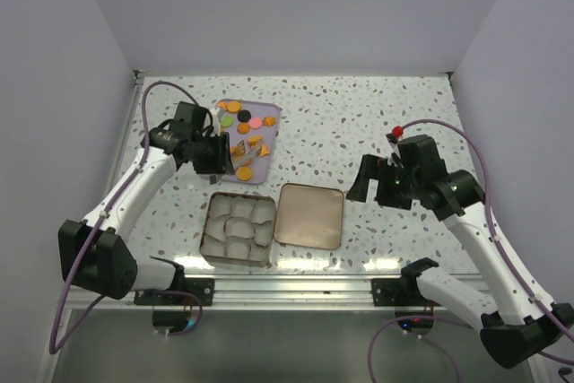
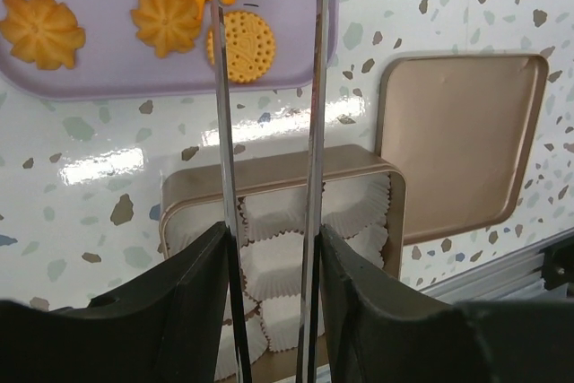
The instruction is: Pack the cookies
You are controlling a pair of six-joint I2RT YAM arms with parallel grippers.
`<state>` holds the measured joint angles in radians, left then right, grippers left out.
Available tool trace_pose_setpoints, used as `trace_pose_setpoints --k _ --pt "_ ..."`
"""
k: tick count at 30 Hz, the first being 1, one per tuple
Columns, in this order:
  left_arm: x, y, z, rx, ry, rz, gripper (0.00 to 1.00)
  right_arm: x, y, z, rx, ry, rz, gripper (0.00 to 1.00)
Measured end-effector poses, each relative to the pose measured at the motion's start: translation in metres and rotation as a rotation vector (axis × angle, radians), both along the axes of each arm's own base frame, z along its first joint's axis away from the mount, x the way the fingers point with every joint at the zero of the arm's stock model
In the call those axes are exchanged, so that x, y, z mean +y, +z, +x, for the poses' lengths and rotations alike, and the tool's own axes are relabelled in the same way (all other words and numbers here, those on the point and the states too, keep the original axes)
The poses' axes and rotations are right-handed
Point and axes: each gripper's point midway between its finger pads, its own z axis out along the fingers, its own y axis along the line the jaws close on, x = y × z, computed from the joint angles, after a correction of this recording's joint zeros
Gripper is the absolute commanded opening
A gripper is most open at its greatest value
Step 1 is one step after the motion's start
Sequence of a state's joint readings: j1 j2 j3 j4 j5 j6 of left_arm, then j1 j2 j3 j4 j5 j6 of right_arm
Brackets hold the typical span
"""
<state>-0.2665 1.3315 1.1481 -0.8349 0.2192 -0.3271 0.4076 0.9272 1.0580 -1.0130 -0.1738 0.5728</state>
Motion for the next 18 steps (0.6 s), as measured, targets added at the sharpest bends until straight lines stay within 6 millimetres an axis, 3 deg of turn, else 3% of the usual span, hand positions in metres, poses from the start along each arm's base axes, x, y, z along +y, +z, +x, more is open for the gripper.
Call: trace_pose_setpoints --k 7,18 --pt "-0.004 -0.019 0.007 0.036 0.019 0.080 0.47 -0.007 0.001 -0.002 -0.011 0.017 -0.046 0.99" --pt "-0.013 -0.015 0.029 0.018 0.041 0.099 0.48 -0.012 0.001 0.004 -0.026 0.044 -0.097 0.99"
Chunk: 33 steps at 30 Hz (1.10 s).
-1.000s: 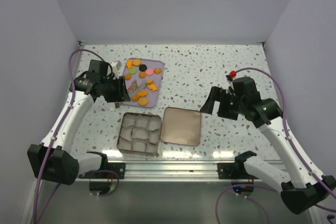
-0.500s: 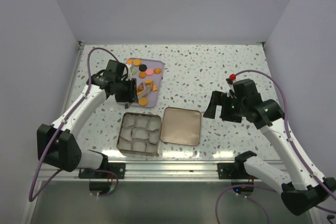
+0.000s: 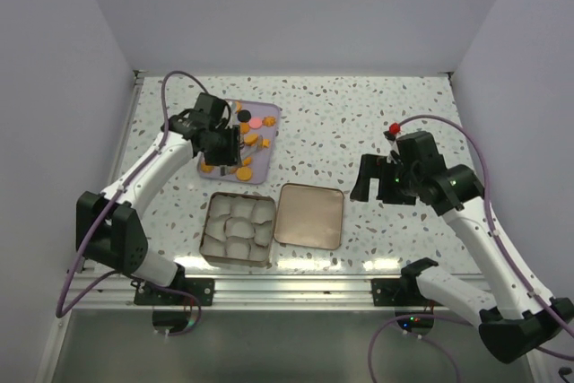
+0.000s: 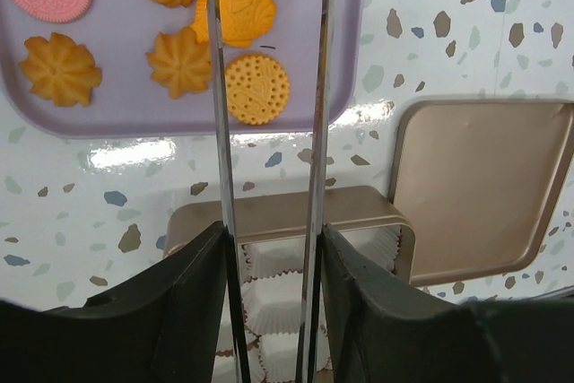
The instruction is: Pack the cookies
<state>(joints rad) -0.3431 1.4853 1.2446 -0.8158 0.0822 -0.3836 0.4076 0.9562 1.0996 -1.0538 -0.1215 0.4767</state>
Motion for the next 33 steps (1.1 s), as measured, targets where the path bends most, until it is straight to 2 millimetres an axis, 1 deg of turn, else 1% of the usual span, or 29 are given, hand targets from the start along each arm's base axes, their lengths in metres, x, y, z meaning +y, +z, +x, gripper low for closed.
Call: trace_pose_setpoints --k 9,15,19,20,21,24,27,29,33 --pt "-0.008 -0.001 0.015 0.001 -0.004 0.011 0.49 -0.002 -0.004 0.002 0.006 0.015 -0.026 0.99" --pt "-0.007 -0.010 0.019 0.022 0.006 0.030 0.47 -0.004 -0.005 0.004 -0.001 0.012 -0.041 0.99" --pt "-0.006 -0.012 0.020 0.030 0.018 0.035 0.40 -0.004 -0.006 0.005 0.005 0.011 -0.046 0.99" --pt "-0.007 -0.011 0.022 0.027 0.020 0.035 0.39 -0.004 -0.007 0.005 0.008 0.012 -0.047 0.99" --pt "-0.007 -0.010 0.024 0.023 0.021 0.035 0.35 -0.004 -0.007 0.005 0.010 0.011 -0.048 0.99" --pt "-0.008 -0.004 0.029 0.006 0.024 0.033 0.29 -0.004 -0.008 0.006 0.014 0.011 -0.050 0.99" --pt "-0.009 0.000 0.032 -0.006 0.026 0.031 0.25 -0.004 -0.008 0.006 0.014 0.012 -0.050 0.99" --pt "-0.008 0.000 0.032 -0.006 0.026 0.033 0.25 -0.004 -0.008 0.006 0.014 0.012 -0.050 0.99" --pt "-0.007 0.000 0.031 -0.002 0.028 0.039 0.20 -0.004 -0.008 0.006 0.014 0.012 -0.050 0.99"
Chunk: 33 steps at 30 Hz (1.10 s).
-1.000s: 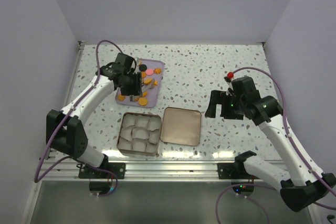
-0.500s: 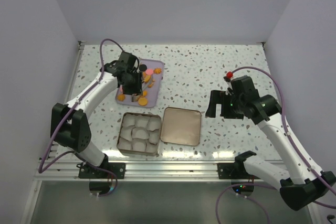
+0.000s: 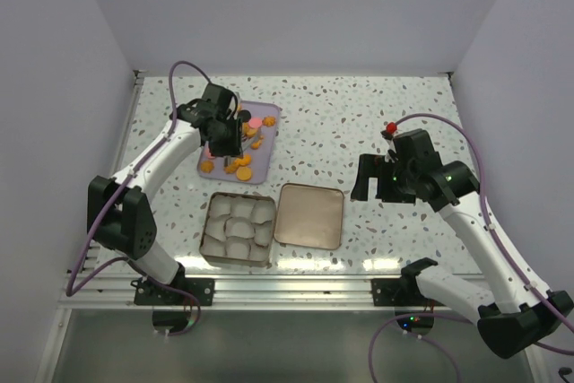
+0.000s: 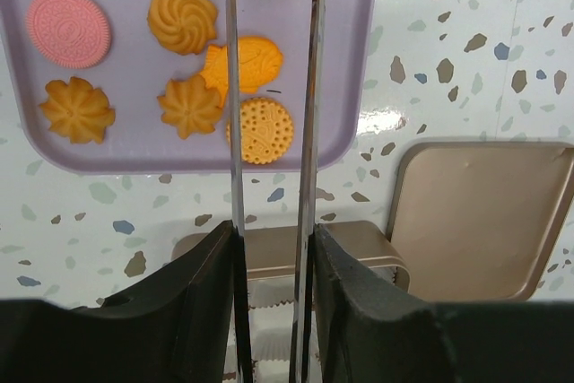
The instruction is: Pack the cookies
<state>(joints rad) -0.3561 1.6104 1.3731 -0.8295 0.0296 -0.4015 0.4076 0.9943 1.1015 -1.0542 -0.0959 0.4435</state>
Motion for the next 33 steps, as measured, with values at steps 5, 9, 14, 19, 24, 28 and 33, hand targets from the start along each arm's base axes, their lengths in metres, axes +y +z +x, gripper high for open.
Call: trace_pose_setpoints --k 5,9,14,19,24,28,33 --pt "0.000 0.002 0.000 0.000 0.001 0.002 0.18 0.000 0.000 0.000 0.001 0.001 0.002 0.99" --pt "0.000 0.013 0.004 -0.019 0.004 0.001 0.18 0.001 0.000 -0.001 0.002 0.003 0.005 0.99" --pt "-0.003 0.033 0.014 -0.070 0.005 -0.017 0.18 0.002 0.000 -0.001 0.006 0.007 0.010 0.99" --pt "0.000 0.046 0.006 -0.084 0.006 -0.021 0.17 0.004 -0.002 -0.002 0.012 0.014 0.020 0.99" --pt "0.007 0.066 -0.014 -0.131 0.006 -0.039 0.17 0.005 -0.001 -0.001 0.006 0.013 0.023 0.99" --pt "0.017 0.078 -0.042 -0.165 0.012 -0.059 0.17 0.005 -0.001 0.000 0.005 0.012 0.024 0.99" --pt "0.030 0.085 -0.082 -0.195 0.037 -0.089 0.16 0.005 -0.002 0.000 0.005 0.011 0.025 0.99"
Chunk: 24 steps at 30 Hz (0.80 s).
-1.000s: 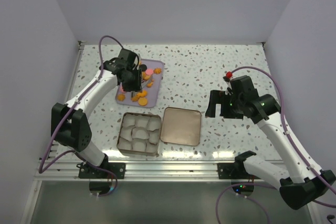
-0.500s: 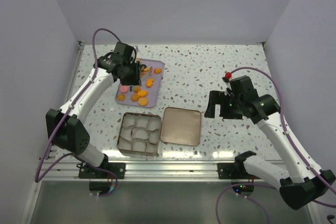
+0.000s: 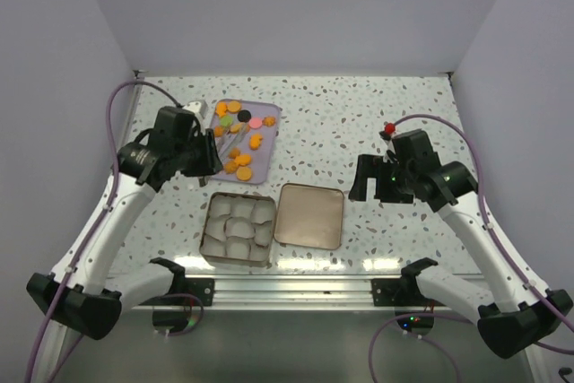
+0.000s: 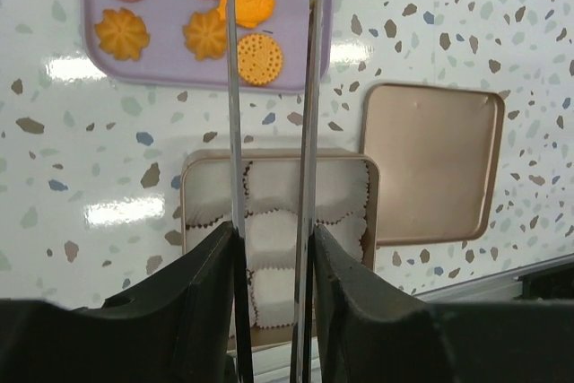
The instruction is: Pack the cookies
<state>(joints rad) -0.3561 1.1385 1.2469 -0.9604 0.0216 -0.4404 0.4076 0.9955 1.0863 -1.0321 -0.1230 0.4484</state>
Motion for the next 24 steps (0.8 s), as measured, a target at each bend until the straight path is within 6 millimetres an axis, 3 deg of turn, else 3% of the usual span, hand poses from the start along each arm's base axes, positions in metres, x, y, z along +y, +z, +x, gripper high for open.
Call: trace_pose_setpoints --k 16,24 --pt "0.032 -0.004 -0.119 -0.023 0.032 -0.111 0.15 -0.001 -0.019 -0.004 0.058 0.004 -0.024 0.99" --pt "0.043 -0.031 -0.154 0.060 0.043 -0.091 0.17 0.001 -0.024 -0.006 0.073 0.014 -0.028 0.99"
